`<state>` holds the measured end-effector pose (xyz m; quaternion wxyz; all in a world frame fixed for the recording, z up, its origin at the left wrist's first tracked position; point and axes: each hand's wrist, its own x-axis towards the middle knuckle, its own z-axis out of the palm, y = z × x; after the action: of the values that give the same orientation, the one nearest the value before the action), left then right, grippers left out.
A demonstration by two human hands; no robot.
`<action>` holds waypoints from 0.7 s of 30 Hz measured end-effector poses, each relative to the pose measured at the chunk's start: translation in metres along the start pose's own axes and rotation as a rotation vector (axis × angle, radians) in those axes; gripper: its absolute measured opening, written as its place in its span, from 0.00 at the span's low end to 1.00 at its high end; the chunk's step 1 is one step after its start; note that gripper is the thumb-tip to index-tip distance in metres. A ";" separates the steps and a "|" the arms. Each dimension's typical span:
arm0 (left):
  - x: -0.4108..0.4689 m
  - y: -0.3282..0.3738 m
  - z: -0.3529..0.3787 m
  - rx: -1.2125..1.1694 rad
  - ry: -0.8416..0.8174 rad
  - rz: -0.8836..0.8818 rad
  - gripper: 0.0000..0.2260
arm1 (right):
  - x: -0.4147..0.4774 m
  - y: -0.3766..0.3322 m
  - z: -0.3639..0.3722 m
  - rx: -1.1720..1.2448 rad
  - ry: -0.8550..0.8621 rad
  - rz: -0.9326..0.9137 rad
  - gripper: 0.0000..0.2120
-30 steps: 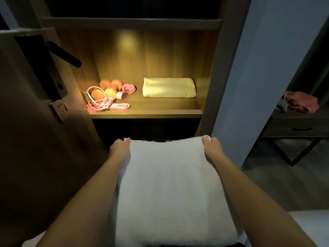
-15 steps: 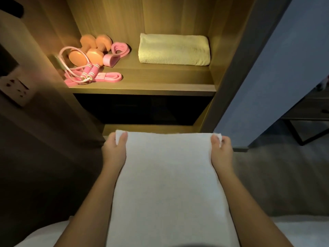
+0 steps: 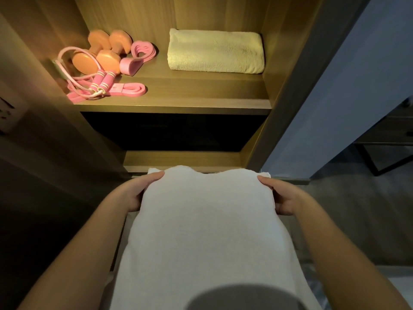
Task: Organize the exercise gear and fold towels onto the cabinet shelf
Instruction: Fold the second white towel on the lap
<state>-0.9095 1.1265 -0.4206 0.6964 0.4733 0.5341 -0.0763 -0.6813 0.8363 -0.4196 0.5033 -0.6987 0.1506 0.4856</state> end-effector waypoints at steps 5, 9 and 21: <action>-0.002 0.004 -0.012 0.090 -0.053 0.047 0.25 | 0.000 -0.006 -0.013 0.061 -0.144 0.055 0.17; -0.007 0.010 -0.013 0.229 -0.076 0.115 0.23 | 0.000 -0.008 -0.009 0.039 -0.088 -0.031 0.17; 0.002 0.029 -0.023 0.578 -0.101 0.162 0.29 | 0.017 -0.024 -0.023 -0.334 -0.197 -0.094 0.25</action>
<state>-0.9060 1.1599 -0.4052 0.5622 0.6885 0.4157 -0.1928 -0.6440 0.8325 -0.4195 0.4146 -0.7281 -0.0149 0.5457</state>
